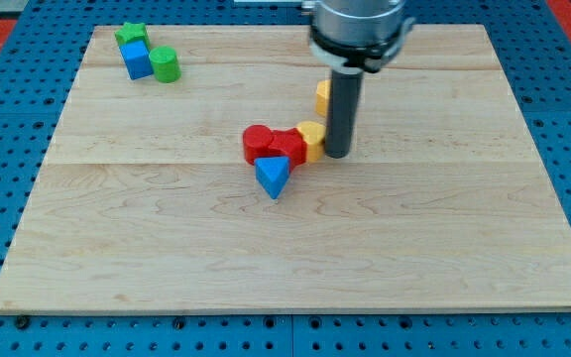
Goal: Slide the yellow hexagon to the top of the red circle
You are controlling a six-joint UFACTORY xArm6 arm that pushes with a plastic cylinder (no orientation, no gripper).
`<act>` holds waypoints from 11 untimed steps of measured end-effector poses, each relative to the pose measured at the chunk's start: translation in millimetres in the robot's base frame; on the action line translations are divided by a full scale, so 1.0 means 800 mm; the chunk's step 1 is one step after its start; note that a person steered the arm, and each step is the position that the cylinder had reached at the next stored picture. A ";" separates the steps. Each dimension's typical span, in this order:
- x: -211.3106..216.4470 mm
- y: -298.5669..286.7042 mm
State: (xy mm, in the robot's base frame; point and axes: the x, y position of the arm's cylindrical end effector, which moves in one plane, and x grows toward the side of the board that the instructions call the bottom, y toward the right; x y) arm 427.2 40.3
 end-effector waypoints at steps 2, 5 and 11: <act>-0.098 0.055; -0.175 0.005; -0.111 -0.097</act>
